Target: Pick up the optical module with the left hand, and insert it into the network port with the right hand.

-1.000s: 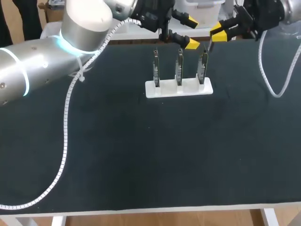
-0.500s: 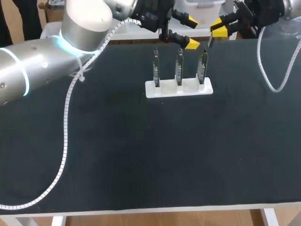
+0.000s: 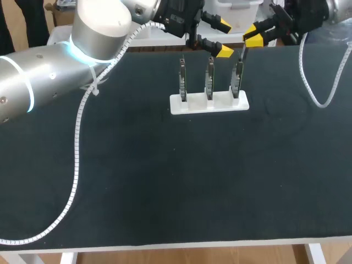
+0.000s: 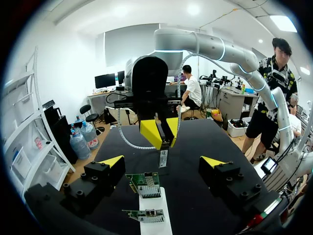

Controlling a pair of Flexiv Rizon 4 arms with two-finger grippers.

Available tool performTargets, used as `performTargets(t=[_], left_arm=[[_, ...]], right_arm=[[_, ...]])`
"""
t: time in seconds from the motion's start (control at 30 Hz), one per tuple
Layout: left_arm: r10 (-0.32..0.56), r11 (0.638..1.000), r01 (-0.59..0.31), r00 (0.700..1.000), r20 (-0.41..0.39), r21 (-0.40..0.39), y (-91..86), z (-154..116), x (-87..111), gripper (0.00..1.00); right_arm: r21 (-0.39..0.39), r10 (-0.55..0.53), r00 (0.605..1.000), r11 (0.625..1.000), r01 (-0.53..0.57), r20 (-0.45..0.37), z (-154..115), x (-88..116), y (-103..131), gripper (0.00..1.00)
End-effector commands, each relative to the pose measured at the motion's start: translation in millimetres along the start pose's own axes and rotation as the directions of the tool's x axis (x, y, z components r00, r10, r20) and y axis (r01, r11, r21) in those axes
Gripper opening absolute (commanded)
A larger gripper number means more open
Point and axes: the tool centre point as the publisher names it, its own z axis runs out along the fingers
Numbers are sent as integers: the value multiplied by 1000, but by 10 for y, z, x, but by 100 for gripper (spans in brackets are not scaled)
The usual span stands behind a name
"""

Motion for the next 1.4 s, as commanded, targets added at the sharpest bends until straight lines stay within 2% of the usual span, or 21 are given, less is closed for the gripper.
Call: performTargets(t=[0.03,1.4], left_arm=[[-1,1000,1,1000,-5,4,22,7,-12,100],[-1,1000,1,1000,-5,4,22,7,-12,100]], right_arm=[[0,3,1000,1000,-3,1,-7,27,-21,0],[21,41,999,999,-40,-21,-5,189,-135,0]])
